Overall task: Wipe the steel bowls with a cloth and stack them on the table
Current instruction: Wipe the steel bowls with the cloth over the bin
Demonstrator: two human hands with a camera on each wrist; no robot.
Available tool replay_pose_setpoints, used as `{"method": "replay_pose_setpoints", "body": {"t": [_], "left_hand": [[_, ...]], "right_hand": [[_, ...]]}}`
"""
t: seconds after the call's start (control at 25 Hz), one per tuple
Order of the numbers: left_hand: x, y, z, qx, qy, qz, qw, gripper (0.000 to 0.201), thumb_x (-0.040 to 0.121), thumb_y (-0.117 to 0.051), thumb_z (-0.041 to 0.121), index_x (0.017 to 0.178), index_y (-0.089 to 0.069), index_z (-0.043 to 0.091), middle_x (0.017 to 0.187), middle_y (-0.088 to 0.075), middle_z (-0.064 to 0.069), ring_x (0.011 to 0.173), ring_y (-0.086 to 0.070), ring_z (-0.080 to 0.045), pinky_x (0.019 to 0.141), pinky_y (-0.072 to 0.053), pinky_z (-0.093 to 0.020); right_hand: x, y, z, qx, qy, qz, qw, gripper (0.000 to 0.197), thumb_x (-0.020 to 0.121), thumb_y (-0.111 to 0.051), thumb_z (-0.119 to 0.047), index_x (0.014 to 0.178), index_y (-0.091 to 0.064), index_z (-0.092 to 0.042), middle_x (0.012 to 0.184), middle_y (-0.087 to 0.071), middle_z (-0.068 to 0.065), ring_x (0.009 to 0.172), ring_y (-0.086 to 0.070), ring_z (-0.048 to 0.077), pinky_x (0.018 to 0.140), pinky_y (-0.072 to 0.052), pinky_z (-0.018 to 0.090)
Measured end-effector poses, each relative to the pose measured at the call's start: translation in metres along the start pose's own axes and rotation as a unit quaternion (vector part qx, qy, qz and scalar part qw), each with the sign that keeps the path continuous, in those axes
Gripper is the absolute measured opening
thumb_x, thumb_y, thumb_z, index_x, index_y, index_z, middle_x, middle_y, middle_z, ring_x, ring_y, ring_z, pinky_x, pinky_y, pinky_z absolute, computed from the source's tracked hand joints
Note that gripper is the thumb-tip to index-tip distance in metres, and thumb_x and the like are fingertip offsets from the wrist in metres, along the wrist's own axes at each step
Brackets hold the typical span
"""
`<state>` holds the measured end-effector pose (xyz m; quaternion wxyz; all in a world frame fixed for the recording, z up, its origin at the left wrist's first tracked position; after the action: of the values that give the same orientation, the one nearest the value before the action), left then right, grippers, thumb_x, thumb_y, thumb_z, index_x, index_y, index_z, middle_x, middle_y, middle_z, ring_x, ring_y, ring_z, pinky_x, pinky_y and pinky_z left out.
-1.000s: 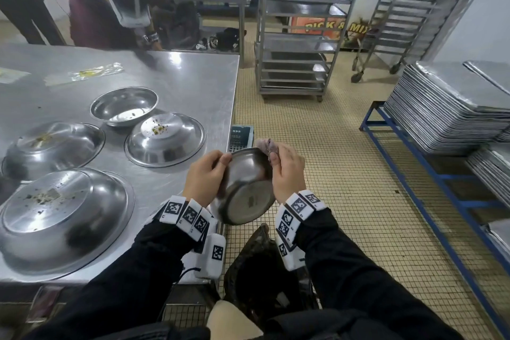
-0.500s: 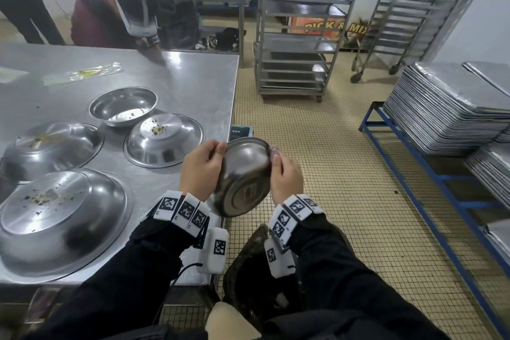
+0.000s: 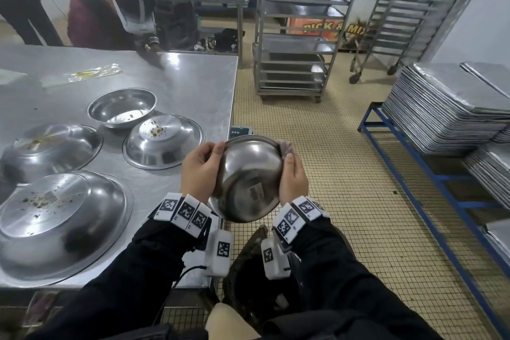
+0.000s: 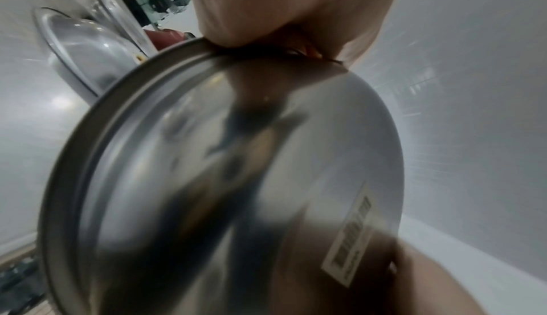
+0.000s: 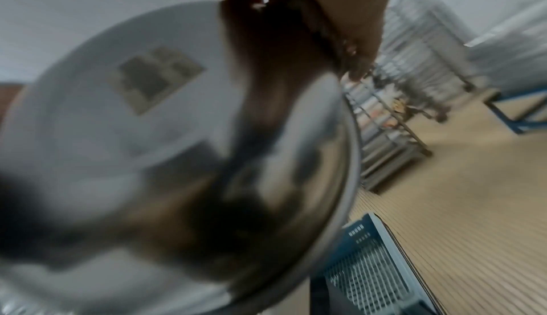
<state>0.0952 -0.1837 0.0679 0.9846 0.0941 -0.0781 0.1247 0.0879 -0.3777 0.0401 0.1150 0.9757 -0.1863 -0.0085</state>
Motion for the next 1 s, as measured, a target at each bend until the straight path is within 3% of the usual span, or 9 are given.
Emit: {"method": "replay_pose_setpoints", "body": {"t": [0.16, 0.28, 0.4, 0.48, 0.6, 0.68, 0.76, 0.88, 1.0], "left_hand": [[-0.004, 0.005, -0.014, -0.043, 0.026, 0.02, 0.999, 0.025, 0.094, -0.058, 0.031, 0.081, -0.067, 0.011, 0.07, -0.063, -0.001, 0.066, -0.056, -0.013, 0.07, -0.046, -0.033], [-0.003, 0.009, -0.019, -0.037, 0.021, 0.0, 0.999, 0.012, 0.095, -0.057, 0.024, 0.089, -0.067, 0.027, 0.08, -0.065, 0.004, 0.073, -0.058, -0.009, 0.075, -0.048, -0.028], [-0.003, 0.005, -0.019, -0.013, -0.004, -0.076, 0.997, 0.015, 0.094, -0.057, 0.025, 0.103, -0.064, 0.036, 0.092, -0.068, 0.004, 0.085, -0.063, -0.012, 0.078, -0.052, -0.027], [-0.004, -0.003, -0.015, 0.055, -0.035, -0.125, 0.99, 0.014, 0.094, -0.058, 0.029, 0.105, -0.066, 0.031, 0.09, -0.069, 0.006, 0.086, -0.066, -0.012, 0.079, -0.053, -0.025], [-0.003, -0.005, -0.012, 0.139, -0.059, -0.131, 0.98, 0.01, 0.094, -0.058, 0.031, 0.089, -0.065, 0.027, 0.076, -0.067, 0.008, 0.072, -0.061, -0.005, 0.067, -0.044, -0.016], [-0.001, -0.003, -0.013, 0.153, -0.059, -0.111, 0.98, 0.018, 0.095, -0.056, 0.032, 0.081, -0.064, 0.023, 0.069, -0.063, 0.004, 0.065, -0.057, -0.011, 0.063, -0.043, -0.023], [0.0, -0.001, -0.014, 0.156, -0.051, -0.085, 0.983, 0.022, 0.096, -0.055, 0.033, 0.08, -0.063, 0.021, 0.064, -0.06, 0.004, 0.061, -0.053, -0.015, 0.064, -0.045, -0.033], [-0.001, -0.005, -0.009, 0.134, -0.025, -0.066, 0.988, 0.022, 0.098, -0.051, 0.029, 0.079, -0.059, 0.024, 0.066, -0.06, -0.002, 0.061, -0.053, -0.017, 0.063, -0.046, -0.036], [0.0, -0.012, -0.001, 0.117, -0.029, -0.053, 0.991, 0.028, 0.1, -0.048, 0.028, 0.079, -0.058, 0.014, 0.069, -0.061, -0.014, 0.061, -0.053, -0.023, 0.063, -0.048, -0.041]], "right_hand": [[-0.008, 0.004, 0.019, 0.058, -0.062, -0.065, 0.994, 0.042, 0.099, -0.028, -0.048, 0.134, -0.043, -0.032, 0.116, -0.052, -0.012, 0.11, -0.047, 0.014, 0.097, -0.035, 0.033], [-0.004, 0.008, 0.013, 0.042, -0.029, -0.07, 0.996, 0.028, 0.099, -0.032, -0.045, 0.119, -0.048, -0.033, 0.098, -0.053, -0.023, 0.093, -0.053, 0.004, 0.083, -0.041, 0.022], [0.003, 0.008, -0.002, -0.039, 0.047, -0.122, 0.991, 0.023, 0.1, -0.034, -0.038, 0.113, -0.051, -0.028, 0.097, -0.055, -0.02, 0.086, -0.052, -0.005, 0.069, -0.037, 0.014], [0.008, 0.004, -0.008, -0.095, 0.106, -0.148, 0.979, 0.024, 0.1, -0.036, -0.036, 0.11, -0.053, -0.022, 0.1, -0.059, -0.011, 0.089, -0.056, 0.003, 0.072, -0.039, 0.017], [0.013, -0.003, -0.012, -0.147, 0.163, -0.15, 0.964, 0.025, 0.1, -0.038, -0.031, 0.109, -0.054, -0.014, 0.099, -0.06, -0.002, 0.089, -0.056, 0.014, 0.073, -0.042, 0.019], [0.013, -0.003, -0.017, -0.167, 0.189, -0.122, 0.96, 0.028, 0.101, -0.038, -0.027, 0.115, -0.055, -0.012, 0.101, -0.061, 0.0, 0.09, -0.054, 0.013, 0.078, -0.045, 0.025], [0.01, -0.001, -0.02, -0.18, 0.202, -0.083, 0.959, 0.032, 0.101, -0.038, -0.024, 0.127, -0.052, -0.012, 0.108, -0.063, 0.001, 0.092, -0.054, 0.009, 0.081, -0.044, 0.022], [-0.01, -0.006, -0.024, -0.173, 0.246, -0.037, 0.953, 0.035, 0.098, -0.044, -0.024, 0.133, -0.045, -0.018, 0.113, -0.06, -0.004, 0.091, -0.054, 0.004, 0.075, -0.048, 0.016], [-0.03, -0.025, -0.024, -0.188, 0.311, -0.035, 0.931, 0.039, 0.099, -0.037, -0.035, 0.132, -0.049, -0.019, 0.141, -0.045, 0.002, 0.13, -0.041, 0.012, 0.1, -0.041, 0.021]]}}
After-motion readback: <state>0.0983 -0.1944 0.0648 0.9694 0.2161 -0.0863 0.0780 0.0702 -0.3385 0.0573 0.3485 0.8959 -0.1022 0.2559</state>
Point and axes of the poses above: each hand's wrist, its own x-axis towards the middle knuckle, its own y-axis out of the back of the hand, z = x × y, the point moved 4 cm from there along x, towards the middle knuckle
